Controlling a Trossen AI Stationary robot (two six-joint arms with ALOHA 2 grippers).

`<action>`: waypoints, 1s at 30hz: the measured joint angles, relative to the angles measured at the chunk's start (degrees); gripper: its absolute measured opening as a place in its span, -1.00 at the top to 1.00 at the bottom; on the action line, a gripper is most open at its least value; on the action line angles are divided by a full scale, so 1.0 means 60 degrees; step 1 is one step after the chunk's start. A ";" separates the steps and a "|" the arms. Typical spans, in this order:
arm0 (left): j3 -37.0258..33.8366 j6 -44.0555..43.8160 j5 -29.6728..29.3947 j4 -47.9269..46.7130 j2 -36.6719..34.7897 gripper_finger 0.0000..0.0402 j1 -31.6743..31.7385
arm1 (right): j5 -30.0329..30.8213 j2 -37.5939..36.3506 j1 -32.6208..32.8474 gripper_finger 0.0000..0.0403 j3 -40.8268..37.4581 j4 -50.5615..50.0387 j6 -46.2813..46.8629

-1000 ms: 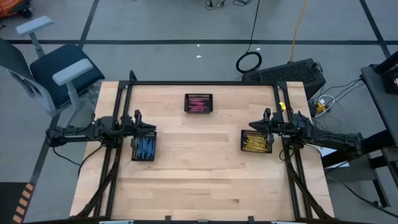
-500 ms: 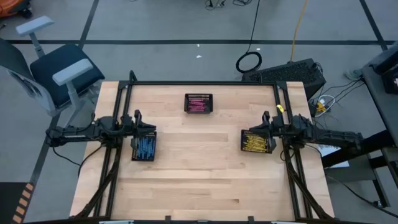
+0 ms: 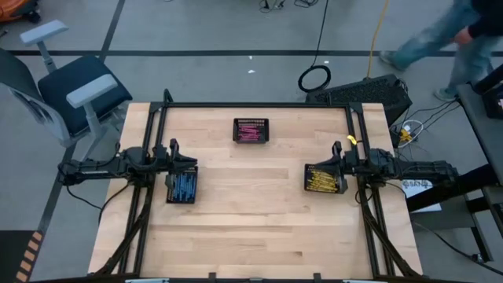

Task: Sort crayons
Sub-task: Return to Home Position

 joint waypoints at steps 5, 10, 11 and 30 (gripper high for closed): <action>0.0000 0.0000 0.0000 -0.0001 0.0000 0.82 0.0000 | -0.0059 0.0000 0.0063 1.00 0.0000 0.0013 -0.0506; 0.0000 0.0000 0.0000 -0.0001 0.0000 0.82 0.0000 | -0.0084 0.0011 0.0059 1.00 0.0000 0.0087 -0.0472; 0.0000 0.0000 0.0000 0.0000 0.0000 0.82 0.0000 | -0.0088 0.0011 0.0059 1.00 0.0000 0.0091 -0.0476; 0.0000 0.0000 0.0000 -0.0001 0.0000 0.82 0.0000 | -0.0099 0.0011 0.0059 1.00 0.0000 0.0132 -0.0466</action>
